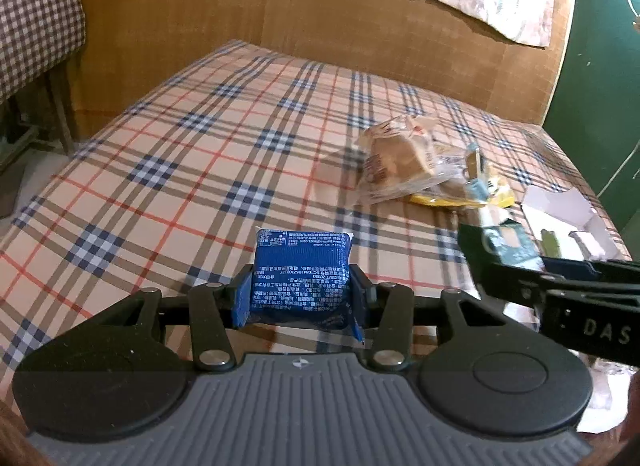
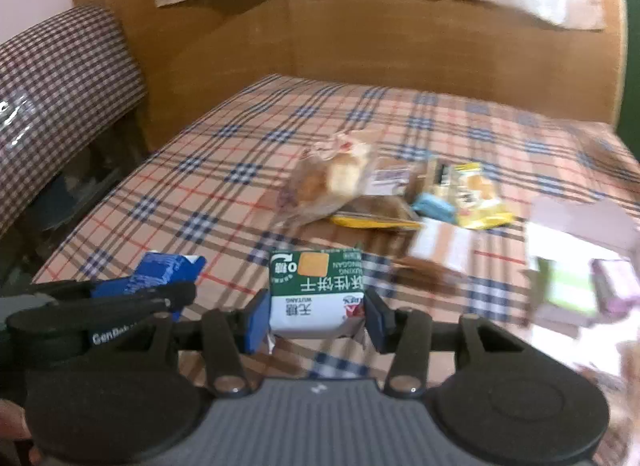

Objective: Organize snacks
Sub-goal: 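Grasp the blue pack with the left tool while the right tool grasps the green-and-white biscuit box, then carry the blue pack and green-and-white box over the white box with both tools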

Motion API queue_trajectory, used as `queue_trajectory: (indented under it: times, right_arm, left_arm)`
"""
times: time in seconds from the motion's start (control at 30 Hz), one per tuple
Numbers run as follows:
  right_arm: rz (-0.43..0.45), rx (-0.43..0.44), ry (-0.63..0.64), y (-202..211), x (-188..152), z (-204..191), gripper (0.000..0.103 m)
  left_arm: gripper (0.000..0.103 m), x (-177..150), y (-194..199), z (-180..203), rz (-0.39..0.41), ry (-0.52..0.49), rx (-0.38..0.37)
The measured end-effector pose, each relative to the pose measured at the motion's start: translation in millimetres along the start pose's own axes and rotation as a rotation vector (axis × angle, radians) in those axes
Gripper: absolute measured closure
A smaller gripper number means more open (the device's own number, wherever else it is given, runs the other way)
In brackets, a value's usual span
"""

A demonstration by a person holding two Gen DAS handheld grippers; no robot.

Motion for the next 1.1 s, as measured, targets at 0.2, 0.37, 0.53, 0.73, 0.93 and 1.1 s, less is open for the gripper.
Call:
queue_trajectory:
  times: [0.2, 0.37, 0.53, 0.73, 0.93, 1.1]
  right_arm:
    - [0.041, -0.045, -0.084, 31, -16, 12, 0.055]
    - [0.063, -0.068, -0.107, 50, -26, 17, 0.055]
    - [0.088, -0.083, -0.111, 65, -34, 19, 0.055]
    - [0.101, -0.092, -0.129, 76, -43, 25, 0.055]
    - [0.121, -0.099, -0.147, 88, -50, 30, 0.055]
    - [0.136, -0.113, -0.15, 96, -54, 34, 0.055]
  left_arm:
    - [0.047, -4, 21, 16, 0.014, -0.028, -0.007]
    - [0.047, -10, 33, 31, 0.024, -0.057, -0.006]
    - [0.047, -14, 44, 40, 0.039, -0.084, -0.019]
    - [0.047, -17, 53, 51, 0.052, -0.107, -0.028]
    - [0.047, -19, 55, 55, 0.049, -0.127, -0.041]
    - [0.047, -20, 57, 63, 0.052, -0.14, -0.053]
Point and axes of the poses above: each gripper's, at about its wrist camera, not at the fingertips, and y roughly against the way its jaws point, z to its right, x to its top, the point moved 1 cm from there along -y, roughly the way its jaws point, and after that the axes turned 11 degrees about -z, right-handed, at the moved point
